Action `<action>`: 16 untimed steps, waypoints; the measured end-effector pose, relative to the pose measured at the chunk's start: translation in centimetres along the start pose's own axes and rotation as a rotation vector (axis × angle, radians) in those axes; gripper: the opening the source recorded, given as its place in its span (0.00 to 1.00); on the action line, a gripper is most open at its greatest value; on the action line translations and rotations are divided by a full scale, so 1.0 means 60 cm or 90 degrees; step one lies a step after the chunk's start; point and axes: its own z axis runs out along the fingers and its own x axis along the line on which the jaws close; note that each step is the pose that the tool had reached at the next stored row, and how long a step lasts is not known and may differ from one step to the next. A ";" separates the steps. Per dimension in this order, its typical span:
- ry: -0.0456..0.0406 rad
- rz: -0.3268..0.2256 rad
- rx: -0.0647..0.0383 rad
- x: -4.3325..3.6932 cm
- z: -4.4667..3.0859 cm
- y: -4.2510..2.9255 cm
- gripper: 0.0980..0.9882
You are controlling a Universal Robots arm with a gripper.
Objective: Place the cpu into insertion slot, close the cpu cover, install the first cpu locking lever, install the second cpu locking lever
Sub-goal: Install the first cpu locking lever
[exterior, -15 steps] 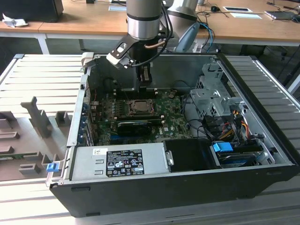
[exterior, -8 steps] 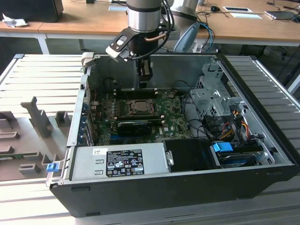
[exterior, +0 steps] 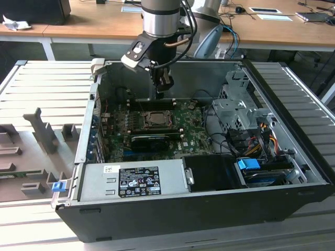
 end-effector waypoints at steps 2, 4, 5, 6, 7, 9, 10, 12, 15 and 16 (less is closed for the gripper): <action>0.0010 -0.026 0.000 0.000 0.000 0.000 0.01; 0.0016 -0.047 0.000 0.000 0.000 0.000 0.01; 0.0018 -0.055 0.000 0.000 0.000 0.000 0.01; 0.0022 -0.067 0.000 0.000 0.000 0.000 0.01; 0.0026 -0.080 0.000 0.000 0.000 0.000 0.01; 0.0033 -0.102 0.000 0.000 0.000 0.000 0.01; 0.0034 -0.107 0.000 0.000 0.000 0.000 0.01; 0.0038 -0.119 0.000 0.000 0.000 0.000 0.01; 0.0042 -0.133 0.000 0.000 0.000 0.000 0.01; 0.0043 -0.138 0.000 0.000 0.000 0.000 0.01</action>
